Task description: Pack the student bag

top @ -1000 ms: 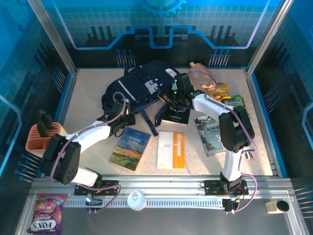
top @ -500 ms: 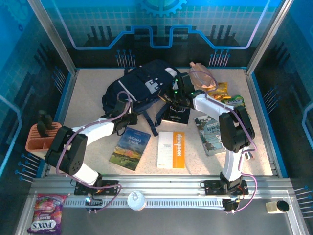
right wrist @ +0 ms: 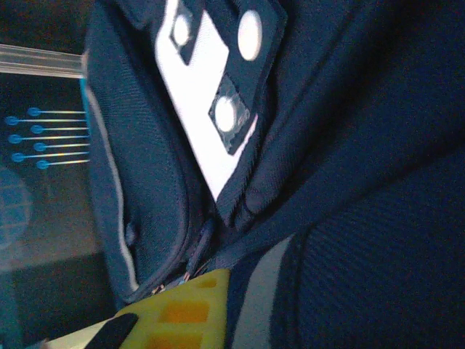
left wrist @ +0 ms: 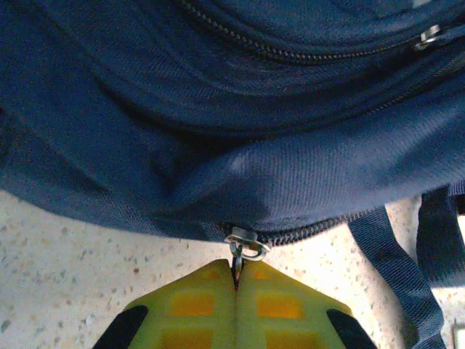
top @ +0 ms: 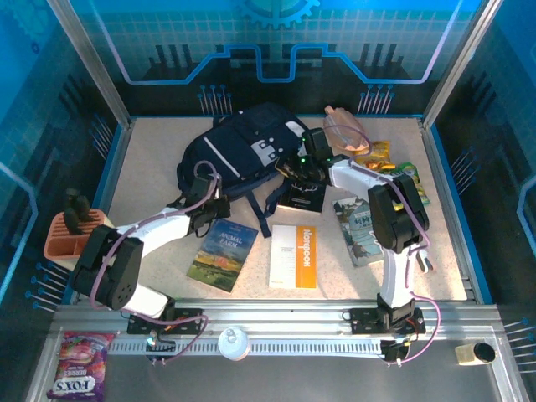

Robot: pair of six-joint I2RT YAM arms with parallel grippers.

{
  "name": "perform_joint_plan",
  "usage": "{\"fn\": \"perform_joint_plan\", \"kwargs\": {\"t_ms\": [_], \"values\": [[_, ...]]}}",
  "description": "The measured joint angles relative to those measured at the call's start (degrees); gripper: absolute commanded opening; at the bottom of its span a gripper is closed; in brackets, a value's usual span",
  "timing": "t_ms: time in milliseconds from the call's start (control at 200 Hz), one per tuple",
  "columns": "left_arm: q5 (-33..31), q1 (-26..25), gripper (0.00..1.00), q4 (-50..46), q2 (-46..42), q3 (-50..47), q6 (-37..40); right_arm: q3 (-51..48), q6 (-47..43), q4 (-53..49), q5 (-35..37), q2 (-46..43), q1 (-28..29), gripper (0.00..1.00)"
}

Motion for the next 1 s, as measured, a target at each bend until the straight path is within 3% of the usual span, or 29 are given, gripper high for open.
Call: {"fn": "perform_joint_plan", "kwargs": {"t_ms": [135, 260, 450, 605, 735, 1001], "values": [[3.82, 0.07, 0.0, -0.7, -0.07, -0.13, -0.22, 0.31, -1.09, -0.24, 0.28, 3.34, -0.66, 0.24], [8.04, -0.22, 0.0, -3.93, 0.07, 2.34, -0.17, 0.04, -1.57, 1.6, -0.42, 3.45, -2.01, 0.48], [12.83, -2.45, 0.0, -10.45, 2.54, 10.95, -0.11, -5.79, -0.66, 2.21, 2.14, -2.23, -5.09, 0.67], [14.73, -4.2, 0.0, -15.02, 5.25, 15.58, 0.04, -9.68, 0.63, -2.16, 6.73, -10.67, -5.92, 0.72], [15.63, -5.31, 0.0, -17.05, 6.71, 17.75, 0.07, -12.92, 4.33, -3.54, 8.68, -16.76, -3.43, 0.72], [16.22, -6.71, 0.0, -19.1, 8.22, 19.69, 0.07, -13.86, 14.58, -2.86, 7.5, -13.25, 6.36, 0.74]]}}
